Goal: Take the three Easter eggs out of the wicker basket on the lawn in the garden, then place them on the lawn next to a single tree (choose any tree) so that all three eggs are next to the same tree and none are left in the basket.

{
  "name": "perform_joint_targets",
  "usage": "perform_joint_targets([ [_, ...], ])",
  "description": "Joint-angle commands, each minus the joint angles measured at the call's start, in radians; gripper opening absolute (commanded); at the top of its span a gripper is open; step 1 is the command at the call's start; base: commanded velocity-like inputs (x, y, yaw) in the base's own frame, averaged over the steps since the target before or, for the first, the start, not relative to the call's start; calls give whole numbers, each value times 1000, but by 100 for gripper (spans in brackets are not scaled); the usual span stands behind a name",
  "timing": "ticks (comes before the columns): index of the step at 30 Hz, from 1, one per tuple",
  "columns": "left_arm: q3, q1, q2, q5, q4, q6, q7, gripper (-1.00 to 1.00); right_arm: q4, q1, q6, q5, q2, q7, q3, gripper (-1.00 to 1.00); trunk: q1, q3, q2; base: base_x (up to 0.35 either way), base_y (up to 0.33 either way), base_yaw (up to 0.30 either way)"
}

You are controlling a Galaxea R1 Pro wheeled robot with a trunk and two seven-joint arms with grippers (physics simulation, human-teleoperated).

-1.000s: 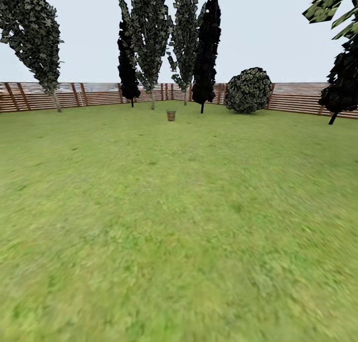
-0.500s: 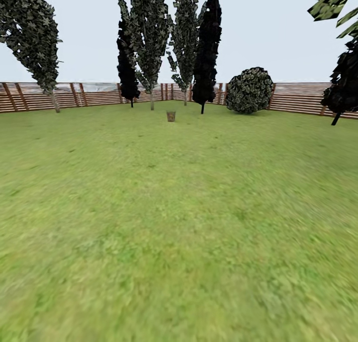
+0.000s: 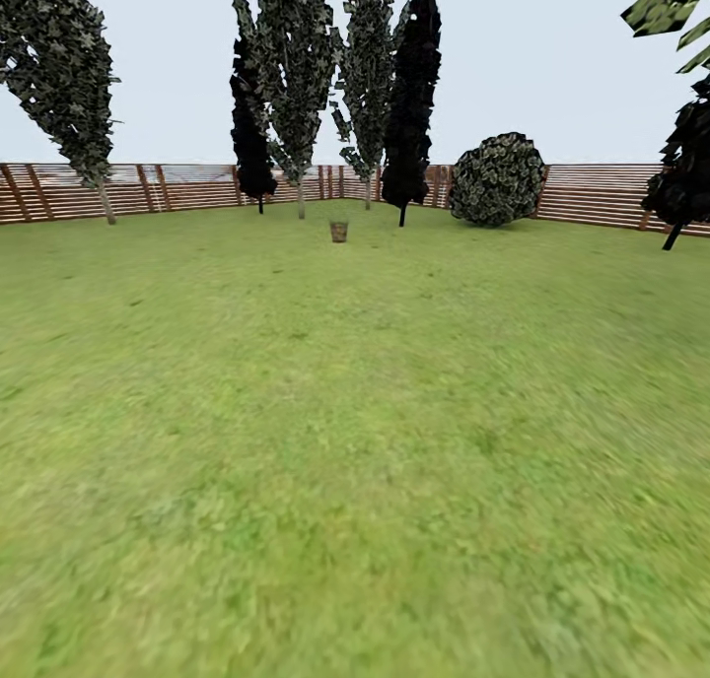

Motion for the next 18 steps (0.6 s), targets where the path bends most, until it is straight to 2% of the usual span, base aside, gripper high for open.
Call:
perform_joint_targets([
  [1, 1, 0, 0, 0, -1, 0, 1, 100, 0, -1, -3, 2, 0, 0, 2, 100, 1, -1, 0, 323, 0, 0],
  [18, 1, 0, 0, 0, -1, 0, 1, 100, 0, -1, -3, 2, 0, 0, 2, 100, 1, -1, 0, 323, 0, 0],
])
